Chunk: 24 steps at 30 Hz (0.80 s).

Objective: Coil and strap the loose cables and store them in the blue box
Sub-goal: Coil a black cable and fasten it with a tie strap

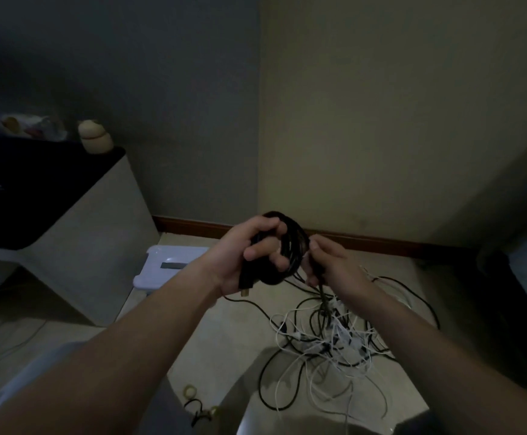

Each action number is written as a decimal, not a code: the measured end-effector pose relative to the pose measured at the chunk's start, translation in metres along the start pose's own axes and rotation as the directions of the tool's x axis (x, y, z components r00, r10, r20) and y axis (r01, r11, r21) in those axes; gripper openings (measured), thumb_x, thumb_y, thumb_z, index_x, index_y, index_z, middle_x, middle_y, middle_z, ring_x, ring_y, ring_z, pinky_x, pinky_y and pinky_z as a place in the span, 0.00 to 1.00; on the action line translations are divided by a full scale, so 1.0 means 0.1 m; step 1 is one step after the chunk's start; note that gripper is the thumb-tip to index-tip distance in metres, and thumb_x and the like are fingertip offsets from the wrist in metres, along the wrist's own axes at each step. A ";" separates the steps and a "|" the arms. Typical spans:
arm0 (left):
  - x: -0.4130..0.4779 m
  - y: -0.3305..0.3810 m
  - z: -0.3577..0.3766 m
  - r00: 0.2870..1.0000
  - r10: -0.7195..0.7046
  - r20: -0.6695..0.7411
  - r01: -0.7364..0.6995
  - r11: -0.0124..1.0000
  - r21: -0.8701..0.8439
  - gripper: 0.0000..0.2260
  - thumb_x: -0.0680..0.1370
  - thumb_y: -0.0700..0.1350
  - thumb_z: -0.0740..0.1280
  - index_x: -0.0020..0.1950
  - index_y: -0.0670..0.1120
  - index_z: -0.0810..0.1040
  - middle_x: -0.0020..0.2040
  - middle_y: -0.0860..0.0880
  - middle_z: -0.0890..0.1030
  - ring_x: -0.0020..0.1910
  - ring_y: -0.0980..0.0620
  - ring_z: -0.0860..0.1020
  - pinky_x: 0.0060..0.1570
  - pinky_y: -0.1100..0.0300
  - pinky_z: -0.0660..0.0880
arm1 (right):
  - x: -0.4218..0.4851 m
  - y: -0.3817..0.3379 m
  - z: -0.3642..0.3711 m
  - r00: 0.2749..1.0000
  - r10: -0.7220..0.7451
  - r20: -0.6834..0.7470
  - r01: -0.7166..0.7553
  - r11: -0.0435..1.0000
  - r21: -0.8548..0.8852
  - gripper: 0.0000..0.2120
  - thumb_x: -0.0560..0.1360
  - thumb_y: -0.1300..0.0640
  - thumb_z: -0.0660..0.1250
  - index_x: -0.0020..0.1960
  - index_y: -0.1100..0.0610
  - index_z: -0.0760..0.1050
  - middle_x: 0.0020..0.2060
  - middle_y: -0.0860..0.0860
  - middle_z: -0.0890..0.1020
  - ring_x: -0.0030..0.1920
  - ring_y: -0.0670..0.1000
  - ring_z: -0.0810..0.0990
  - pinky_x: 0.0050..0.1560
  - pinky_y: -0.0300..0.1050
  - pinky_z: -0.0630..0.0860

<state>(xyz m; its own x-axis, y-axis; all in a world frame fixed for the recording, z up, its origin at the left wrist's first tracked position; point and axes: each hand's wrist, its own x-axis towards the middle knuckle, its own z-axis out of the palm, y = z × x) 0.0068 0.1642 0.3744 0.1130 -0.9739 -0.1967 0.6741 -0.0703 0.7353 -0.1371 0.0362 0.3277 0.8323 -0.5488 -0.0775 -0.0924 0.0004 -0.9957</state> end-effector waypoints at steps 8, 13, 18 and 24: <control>0.07 0.05 -0.13 0.976 0.156 -0.153 -0.179 0.972 -0.152 0.10 0.80 0.51 0.63 0.43 0.46 0.74 0.20 0.54 0.61 0.18 0.58 0.62 0.31 0.63 0.72 | 0.03 0.19 0.00 0.965 0.073 0.252 0.069 0.856 -0.513 0.28 0.81 0.45 0.58 0.72 0.23 0.48 0.42 0.49 0.79 0.42 0.47 0.78 0.49 0.50 0.75; 0.08 0.10 -0.16 0.942 0.215 -0.258 -0.259 0.954 -0.149 0.08 0.77 0.43 0.63 0.39 0.47 0.68 0.21 0.54 0.61 0.19 0.57 0.62 0.31 0.63 0.73 | 0.03 0.19 0.05 0.949 0.078 0.306 0.097 0.850 -0.518 0.32 0.82 0.47 0.61 0.73 0.22 0.47 0.46 0.41 0.79 0.43 0.38 0.77 0.54 0.44 0.74; 0.11 0.16 -0.21 0.868 0.265 -0.420 -0.349 0.927 -0.137 0.15 0.83 0.45 0.59 0.36 0.49 0.65 0.21 0.54 0.62 0.20 0.57 0.63 0.37 0.62 0.71 | 0.01 0.17 0.13 0.942 0.042 0.332 0.164 0.808 -0.566 0.31 0.82 0.49 0.60 0.72 0.21 0.48 0.52 0.38 0.79 0.45 0.35 0.77 0.46 0.33 0.71; 0.16 0.18 -0.30 0.791 0.302 -0.533 -0.425 0.897 -0.122 0.14 0.82 0.55 0.63 0.41 0.49 0.71 0.26 0.54 0.67 0.25 0.55 0.70 0.41 0.58 0.73 | 0.01 0.23 0.20 0.945 0.101 0.312 0.116 0.787 -0.606 0.30 0.82 0.49 0.61 0.77 0.29 0.51 0.44 0.33 0.71 0.40 0.28 0.72 0.42 0.27 0.66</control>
<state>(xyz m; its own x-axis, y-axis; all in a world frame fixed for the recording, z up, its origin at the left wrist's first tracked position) 0.0427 0.1539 0.3649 0.6817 -0.6763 -0.2792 0.6459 0.3770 0.6639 -0.1277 0.0527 0.3038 0.9475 -0.2578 -0.1891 -0.3072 -0.5697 -0.7623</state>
